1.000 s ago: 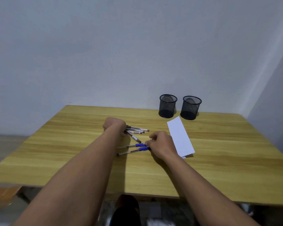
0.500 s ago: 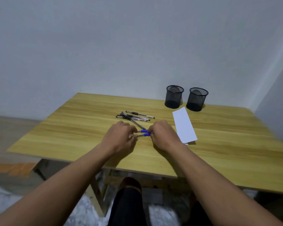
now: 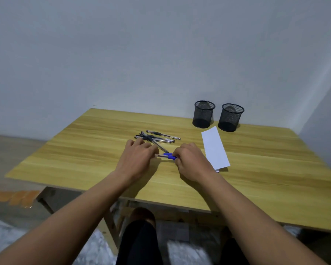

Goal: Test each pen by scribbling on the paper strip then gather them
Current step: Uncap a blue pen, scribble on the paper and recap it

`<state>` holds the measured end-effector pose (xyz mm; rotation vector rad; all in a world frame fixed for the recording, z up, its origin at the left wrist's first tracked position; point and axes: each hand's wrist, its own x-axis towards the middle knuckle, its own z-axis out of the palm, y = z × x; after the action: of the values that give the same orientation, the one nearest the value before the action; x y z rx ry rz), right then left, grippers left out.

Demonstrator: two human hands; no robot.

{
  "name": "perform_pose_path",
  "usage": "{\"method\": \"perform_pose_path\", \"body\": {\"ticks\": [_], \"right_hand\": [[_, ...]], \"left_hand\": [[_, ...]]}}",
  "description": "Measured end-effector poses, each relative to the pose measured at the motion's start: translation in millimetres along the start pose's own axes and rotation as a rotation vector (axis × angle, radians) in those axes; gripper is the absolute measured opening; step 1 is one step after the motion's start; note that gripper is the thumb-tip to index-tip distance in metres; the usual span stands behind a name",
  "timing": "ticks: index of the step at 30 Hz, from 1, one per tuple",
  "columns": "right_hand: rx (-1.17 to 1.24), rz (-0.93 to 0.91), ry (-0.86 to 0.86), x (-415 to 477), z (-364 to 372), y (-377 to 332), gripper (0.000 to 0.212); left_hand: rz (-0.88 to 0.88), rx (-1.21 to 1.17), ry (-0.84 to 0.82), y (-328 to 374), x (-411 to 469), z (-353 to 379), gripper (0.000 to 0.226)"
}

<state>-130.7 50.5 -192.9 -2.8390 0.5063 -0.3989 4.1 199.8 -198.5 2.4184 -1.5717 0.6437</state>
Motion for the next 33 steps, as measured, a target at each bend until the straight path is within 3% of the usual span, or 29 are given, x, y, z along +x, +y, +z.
{"method": "perform_pose_path", "body": {"ticks": [6, 10, 14, 17, 19, 24, 29, 33], "right_hand": [[0.184, 0.093, 0.124, -1, -28, 8, 0.011], [0.408, 0.236, 0.253, 3, -53, 22, 0.009], [0.784, 0.390, 0.383, 8, -79, 35, 0.005], [1.183, 0.489, 0.424, 14, -97, 45, 0.010], [1.363, 0.516, 0.418, 15, -104, 52, 0.008], [1.449, 0.527, 0.400, 13, -107, 72, 0.003], [1.431, 0.490, 0.345, 17, -106, 82, 0.010], [1.335, 0.521, 0.401, 29, -106, 89, 0.020]], "left_hand": [[0.138, -0.035, 0.256, 13, 46, -30, 0.024], [-0.021, -0.318, 0.431, 41, 73, -47, 0.040], [-0.229, -0.787, 0.292, 69, 91, -38, 0.037], [-0.215, -1.005, 0.120, 85, 103, -31, 0.033], [-0.188, -1.070, 0.092, 95, 110, -29, 0.029], [-0.214, -1.064, 0.171, 101, 129, -25, 0.021], [-0.210, -1.100, 0.190, 102, 141, -22, 0.020], [-0.096, -1.023, 0.180, 97, 147, -16, 0.013]]}}
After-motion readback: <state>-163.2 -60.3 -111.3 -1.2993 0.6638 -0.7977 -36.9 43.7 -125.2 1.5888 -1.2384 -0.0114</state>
